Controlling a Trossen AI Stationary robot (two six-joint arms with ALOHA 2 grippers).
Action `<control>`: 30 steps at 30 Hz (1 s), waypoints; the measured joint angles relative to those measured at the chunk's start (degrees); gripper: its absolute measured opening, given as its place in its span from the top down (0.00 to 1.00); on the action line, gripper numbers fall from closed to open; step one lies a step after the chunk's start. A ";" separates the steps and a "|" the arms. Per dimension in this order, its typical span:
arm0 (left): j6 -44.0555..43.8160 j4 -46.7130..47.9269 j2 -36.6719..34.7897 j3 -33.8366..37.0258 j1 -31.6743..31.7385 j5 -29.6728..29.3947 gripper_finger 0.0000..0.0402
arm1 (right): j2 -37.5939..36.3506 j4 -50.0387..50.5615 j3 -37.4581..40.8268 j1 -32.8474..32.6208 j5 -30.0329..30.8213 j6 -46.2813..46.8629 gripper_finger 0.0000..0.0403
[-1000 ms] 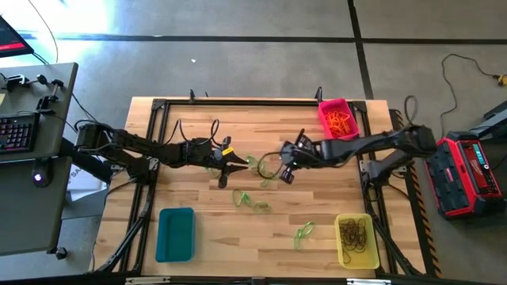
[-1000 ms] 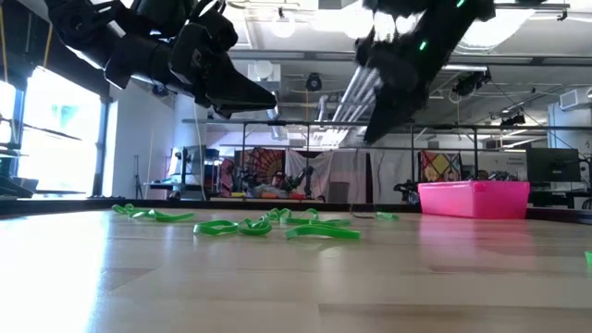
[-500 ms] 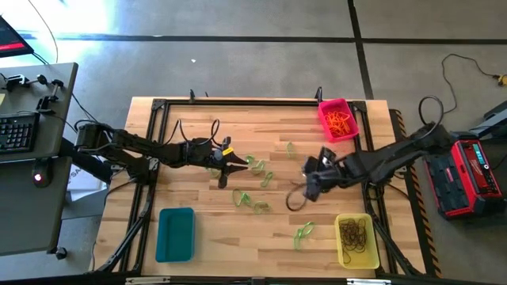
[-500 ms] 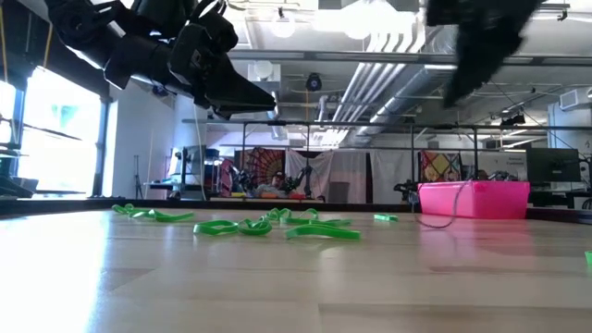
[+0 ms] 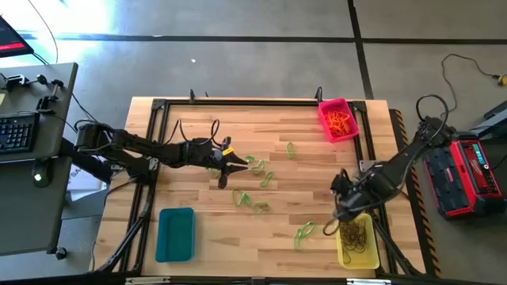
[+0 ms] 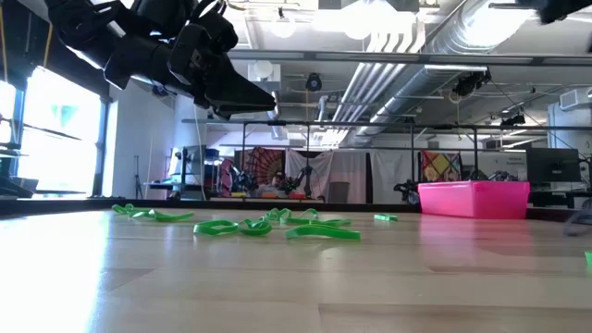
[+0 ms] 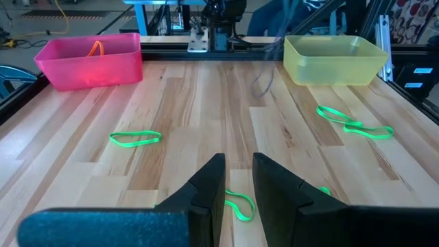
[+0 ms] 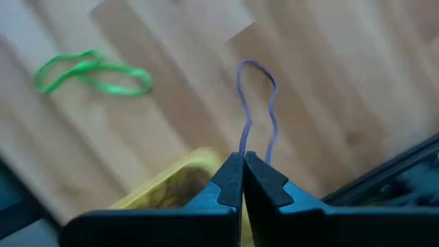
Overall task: Sort rubber bands into baskets
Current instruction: Put the purple rubber band into the yellow bin
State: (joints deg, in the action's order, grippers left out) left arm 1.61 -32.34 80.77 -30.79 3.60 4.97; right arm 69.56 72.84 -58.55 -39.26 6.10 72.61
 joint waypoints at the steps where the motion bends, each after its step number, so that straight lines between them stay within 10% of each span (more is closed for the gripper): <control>1: 0.00 0.00 0.00 0.00 0.00 0.00 0.84 | 0.02 0.03 -0.63 -1.39 -0.62 1.85 1.00; 16: -0.02 -0.02 0.00 0.00 0.02 -0.02 0.84 | 0.09 0.60 -15.63 -21.46 7.30 25.17 1.00; 30: -0.94 -0.02 0.00 0.00 0.02 -0.03 0.84 | 0.19 3.17 -9.95 -30.63 7.12 39.55 1.00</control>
State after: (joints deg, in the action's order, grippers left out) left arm 0.67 -32.36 80.77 -30.79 3.62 4.94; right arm 69.75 76.01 -68.50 -69.89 13.22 112.16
